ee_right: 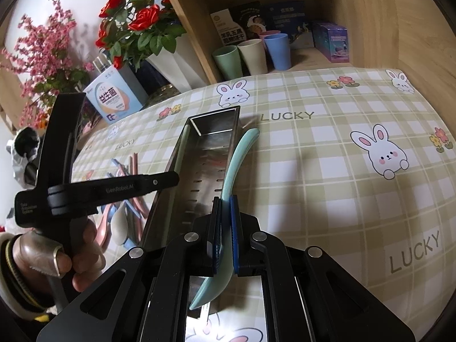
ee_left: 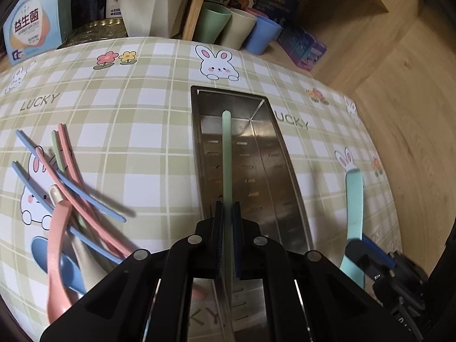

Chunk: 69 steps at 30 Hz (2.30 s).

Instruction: Organize utensils

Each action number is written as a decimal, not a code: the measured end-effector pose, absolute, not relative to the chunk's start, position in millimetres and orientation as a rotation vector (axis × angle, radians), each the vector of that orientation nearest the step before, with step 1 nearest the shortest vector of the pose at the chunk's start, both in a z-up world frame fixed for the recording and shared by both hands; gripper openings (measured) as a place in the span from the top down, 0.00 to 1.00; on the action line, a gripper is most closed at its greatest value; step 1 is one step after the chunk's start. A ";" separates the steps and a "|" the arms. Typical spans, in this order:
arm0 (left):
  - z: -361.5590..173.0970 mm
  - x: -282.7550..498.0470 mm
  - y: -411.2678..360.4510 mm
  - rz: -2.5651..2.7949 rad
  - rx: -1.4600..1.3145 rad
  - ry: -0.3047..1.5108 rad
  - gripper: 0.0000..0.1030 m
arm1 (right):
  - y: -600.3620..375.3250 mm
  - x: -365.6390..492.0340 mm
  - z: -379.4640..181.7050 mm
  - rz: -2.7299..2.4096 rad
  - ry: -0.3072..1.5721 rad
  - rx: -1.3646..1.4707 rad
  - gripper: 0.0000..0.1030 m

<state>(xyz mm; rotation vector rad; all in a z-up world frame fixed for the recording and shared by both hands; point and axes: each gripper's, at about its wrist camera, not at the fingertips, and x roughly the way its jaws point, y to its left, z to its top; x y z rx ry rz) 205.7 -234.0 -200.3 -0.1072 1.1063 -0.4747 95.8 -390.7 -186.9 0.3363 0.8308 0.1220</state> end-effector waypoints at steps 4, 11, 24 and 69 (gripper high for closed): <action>-196.6 202.2 -231.9 -0.482 -0.094 1.101 0.94 | -383.7 96.9 -186.2 0.129 0.840 0.316 0.94; -189.6 198.2 -222.7 -0.487 -0.100 1.096 0.94 | -373.6 97.7 -185.1 0.133 0.859 0.287 0.94; -157.0 174.1 -154.4 -0.419 -0.010 0.945 0.87 | -341.7 109.4 -191.6 0.146 0.924 0.175 0.94; -174.2 151.7 -54.3 -0.264 -0.027 0.900 0.46 | -320.5 113.3 -179.4 -0.073 0.943 0.108 0.92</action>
